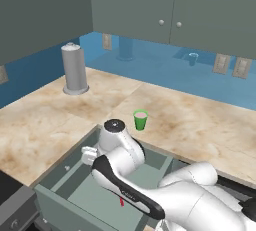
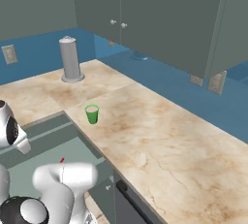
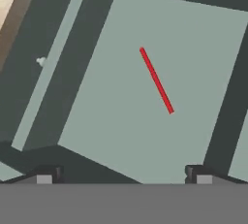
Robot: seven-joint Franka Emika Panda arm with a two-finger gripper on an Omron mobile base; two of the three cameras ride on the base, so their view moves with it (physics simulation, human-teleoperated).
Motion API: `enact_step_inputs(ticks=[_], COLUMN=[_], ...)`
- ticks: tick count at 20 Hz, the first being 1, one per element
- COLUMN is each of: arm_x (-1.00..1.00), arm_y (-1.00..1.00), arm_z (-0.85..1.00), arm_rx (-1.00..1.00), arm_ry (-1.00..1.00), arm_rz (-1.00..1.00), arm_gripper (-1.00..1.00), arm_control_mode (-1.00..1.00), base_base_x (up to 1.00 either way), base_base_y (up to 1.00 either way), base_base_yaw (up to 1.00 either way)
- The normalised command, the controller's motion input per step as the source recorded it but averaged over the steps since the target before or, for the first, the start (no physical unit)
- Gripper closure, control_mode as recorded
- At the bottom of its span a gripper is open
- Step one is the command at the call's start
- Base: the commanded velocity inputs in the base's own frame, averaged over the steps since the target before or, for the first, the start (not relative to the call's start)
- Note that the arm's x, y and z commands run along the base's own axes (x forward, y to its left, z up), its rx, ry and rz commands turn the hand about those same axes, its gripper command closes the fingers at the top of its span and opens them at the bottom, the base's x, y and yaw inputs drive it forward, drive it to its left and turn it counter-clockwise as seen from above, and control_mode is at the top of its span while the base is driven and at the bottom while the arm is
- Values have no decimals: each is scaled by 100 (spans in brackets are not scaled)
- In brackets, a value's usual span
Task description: Pick up the straw from the left drawer and put it inside the smoothie cup.
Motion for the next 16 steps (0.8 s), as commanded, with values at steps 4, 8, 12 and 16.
enact_step_inputs(ticks=[4, 8, 12, 16], arm_x=[4, 6, 1, 2], arm_y=[-19, -33, -26, -13], arm_z=[-11, -12, -17, -14], arm_rx=[-7, -2, 0, 0], arm_ry=[0, 0, 0, 0], arm_rz=[25, 27, 21, 2], arm_gripper=[-100, -100, -100, -100], arm_control_mode=[-100, -100, -100, -100], base_base_x=[0, 0, 0, 0], base_base_y=[0, 0, 0, 0], base_base_yaw=[0, 0, 0, 0])
